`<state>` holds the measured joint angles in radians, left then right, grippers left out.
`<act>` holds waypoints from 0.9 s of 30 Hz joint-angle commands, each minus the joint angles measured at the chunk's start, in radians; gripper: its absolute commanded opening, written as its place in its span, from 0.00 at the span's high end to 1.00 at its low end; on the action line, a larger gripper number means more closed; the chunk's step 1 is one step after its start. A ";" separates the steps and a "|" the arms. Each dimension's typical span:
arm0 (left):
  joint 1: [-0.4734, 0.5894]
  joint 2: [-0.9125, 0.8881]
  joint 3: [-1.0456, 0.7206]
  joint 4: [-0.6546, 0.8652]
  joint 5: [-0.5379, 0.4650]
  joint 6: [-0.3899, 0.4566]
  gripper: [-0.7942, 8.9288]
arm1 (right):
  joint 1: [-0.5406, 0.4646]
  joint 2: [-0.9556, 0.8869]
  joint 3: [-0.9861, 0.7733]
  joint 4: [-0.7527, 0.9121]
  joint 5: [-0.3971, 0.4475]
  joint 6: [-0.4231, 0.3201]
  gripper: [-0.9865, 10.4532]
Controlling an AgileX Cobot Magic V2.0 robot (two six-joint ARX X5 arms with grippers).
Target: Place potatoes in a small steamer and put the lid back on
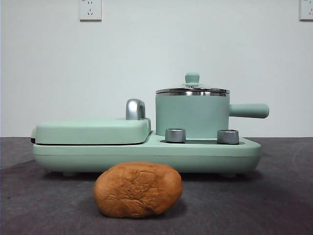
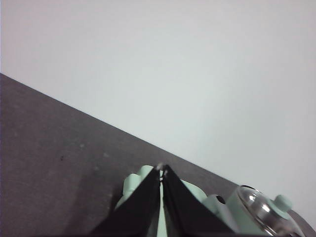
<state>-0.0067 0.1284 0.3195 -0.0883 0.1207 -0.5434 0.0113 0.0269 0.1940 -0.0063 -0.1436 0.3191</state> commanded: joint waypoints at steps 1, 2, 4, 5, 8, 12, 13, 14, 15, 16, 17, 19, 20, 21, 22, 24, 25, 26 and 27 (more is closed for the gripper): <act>0.000 0.071 0.102 -0.048 0.046 0.058 0.91 | 0.000 0.034 0.086 -0.090 -0.041 0.003 0.90; 0.000 0.098 0.134 -0.066 0.065 0.077 0.91 | 0.000 0.049 0.112 -0.116 -0.055 -0.008 0.90; 0.000 0.161 0.205 -0.103 0.121 0.130 0.91 | 0.000 0.089 0.168 -0.163 -0.092 -0.053 0.90; 0.000 0.187 0.233 -0.116 0.145 0.151 0.91 | 0.000 0.106 0.190 -0.179 -0.107 -0.078 0.90; 0.000 0.270 0.317 -0.156 0.226 0.222 0.91 | 0.000 0.167 0.248 -0.209 -0.153 -0.150 0.90; 0.000 0.368 0.407 -0.215 0.316 0.312 0.91 | 0.001 0.249 0.314 -0.254 -0.209 -0.234 0.90; 0.000 0.388 0.423 -0.231 0.334 0.334 0.91 | 0.001 0.269 0.328 -0.268 -0.224 -0.256 0.90; -0.001 0.408 0.440 -0.249 0.350 0.358 0.91 | 0.001 0.291 0.343 -0.282 -0.238 -0.278 0.90; -0.002 0.428 0.457 -0.268 0.361 0.384 0.91 | 0.002 0.313 0.358 -0.298 -0.253 -0.300 0.90; -0.002 0.444 0.473 -0.288 0.369 0.411 0.91 | 0.003 0.335 0.372 -0.313 -0.265 -0.316 0.90; -0.004 0.461 0.487 -0.307 0.378 0.441 0.91 | 0.007 0.358 0.386 -0.329 -0.280 -0.340 0.90; -0.014 0.489 0.512 -0.343 0.380 0.502 0.91 | 0.018 0.402 0.411 -0.357 -0.303 -0.384 0.90; -0.022 0.503 0.526 -0.368 0.380 0.544 0.91 | 0.028 0.429 0.425 -0.372 -0.306 -0.408 0.90; -0.029 0.515 0.537 -0.388 0.380 0.572 0.91 | 0.036 0.446 0.435 -0.381 -0.307 -0.422 0.90; -0.039 0.527 0.548 -0.408 0.380 0.620 0.91 | 0.051 0.470 0.448 -0.395 -0.309 -0.445 0.90; -0.060 0.552 0.568 -0.444 0.380 0.692 0.91 | 0.078 0.512 0.475 -0.422 -0.309 -0.489 0.90; -0.071 0.562 0.575 -0.457 0.379 0.721 0.91 | 0.090 0.531 0.487 -0.430 -0.308 -0.507 0.90; -0.083 0.572 0.580 -0.468 0.379 0.753 0.91 | 0.105 0.554 0.499 -0.436 -0.308 -0.525 0.90; -0.097 0.582 0.585 -0.477 0.379 0.788 0.91 | 0.121 0.573 0.510 -0.440 -0.307 -0.542 0.90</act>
<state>-0.0959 0.6994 0.8825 -0.5632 0.4953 0.1364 0.1223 0.5865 0.6834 -0.4515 -0.4461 -0.1638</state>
